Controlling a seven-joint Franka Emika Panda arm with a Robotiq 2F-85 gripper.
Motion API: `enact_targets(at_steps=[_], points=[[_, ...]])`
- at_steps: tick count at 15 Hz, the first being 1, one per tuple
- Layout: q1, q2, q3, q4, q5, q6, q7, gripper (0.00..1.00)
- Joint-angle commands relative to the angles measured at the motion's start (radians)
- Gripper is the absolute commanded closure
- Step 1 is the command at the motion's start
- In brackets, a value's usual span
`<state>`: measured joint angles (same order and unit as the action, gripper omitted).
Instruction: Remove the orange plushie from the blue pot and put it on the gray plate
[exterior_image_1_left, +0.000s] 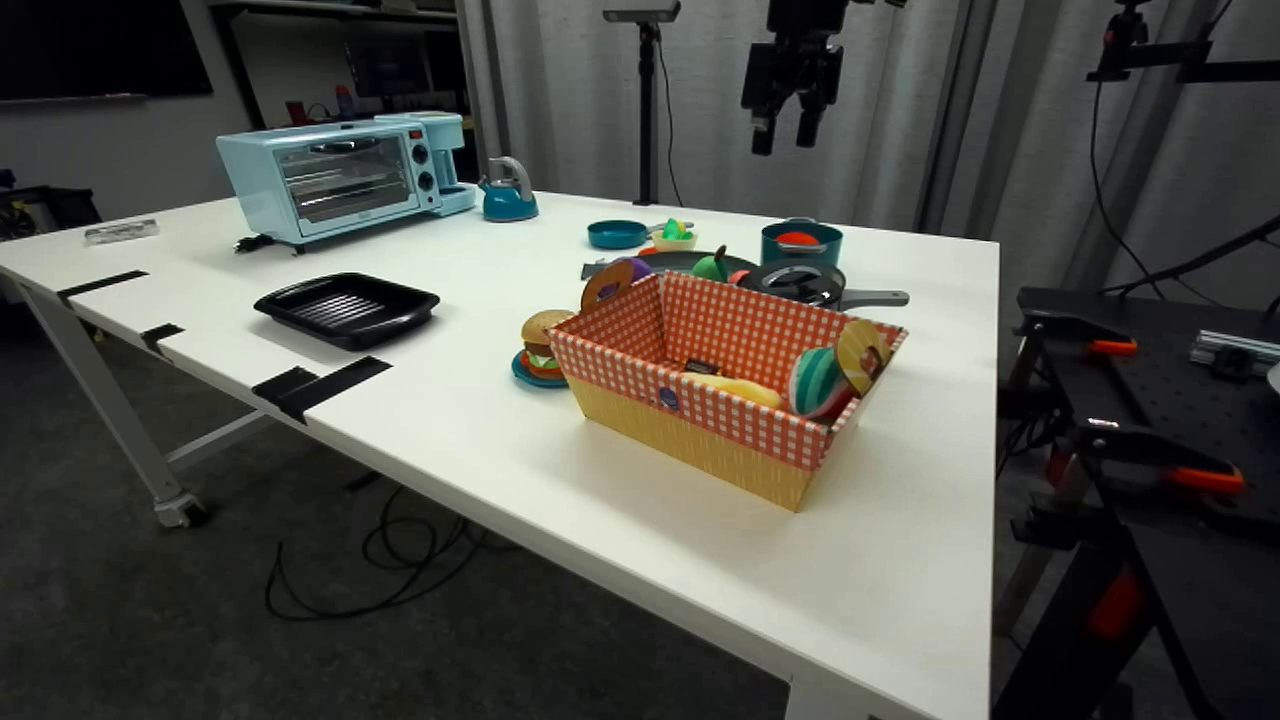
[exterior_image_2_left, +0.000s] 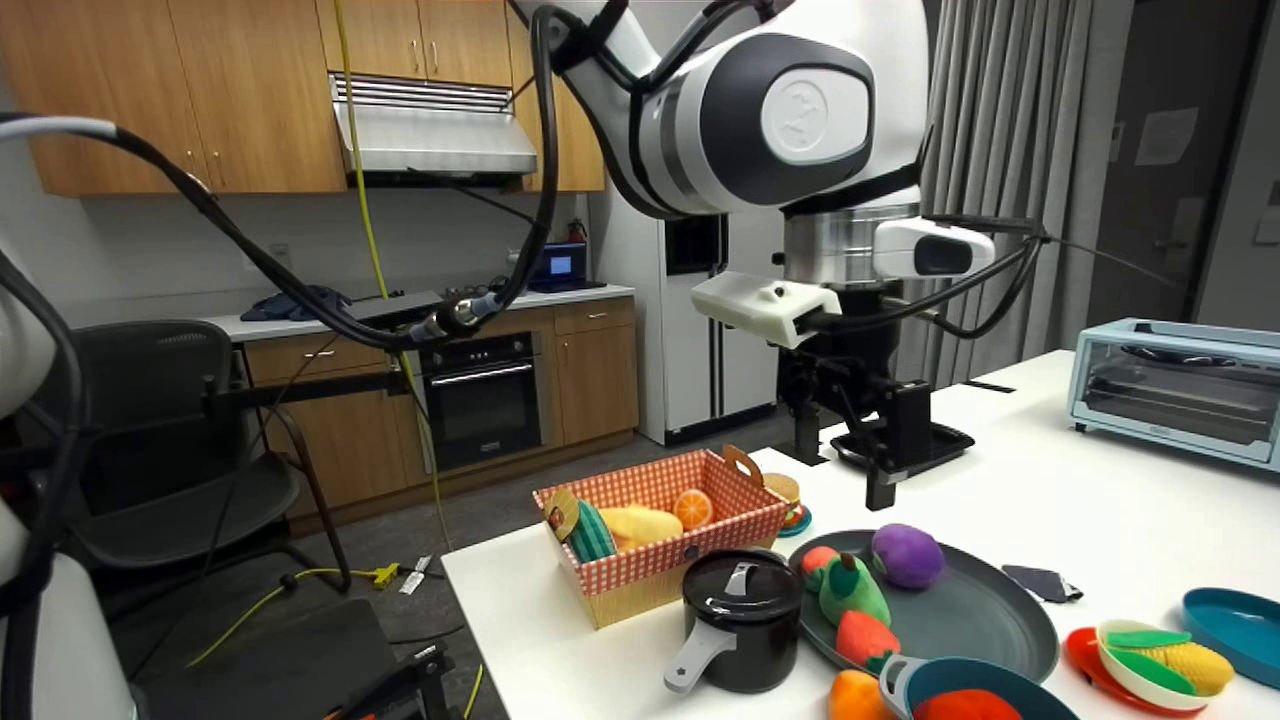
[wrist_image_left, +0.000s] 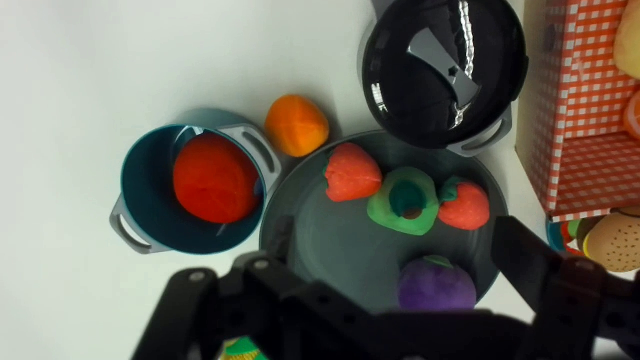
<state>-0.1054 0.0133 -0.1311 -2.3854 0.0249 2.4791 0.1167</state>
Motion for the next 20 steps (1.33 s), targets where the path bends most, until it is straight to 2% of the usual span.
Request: enact_targets(at_steps=[1,8,15,16,20], points=[[-0.026,0.018,-0.016,0.004,0.051,0.044,0.027,0.00],[-0.070,0.027,-0.064,-0.011,0.048,0.088,0.087,0.00],[-0.084,0.083,-0.074,-0.014,0.106,0.173,0.076,0.00],[-0.077,0.067,-0.072,-0.008,0.070,0.127,0.077,0.00],[-0.076,0.077,-0.071,-0.008,0.071,0.130,0.077,0.00]])
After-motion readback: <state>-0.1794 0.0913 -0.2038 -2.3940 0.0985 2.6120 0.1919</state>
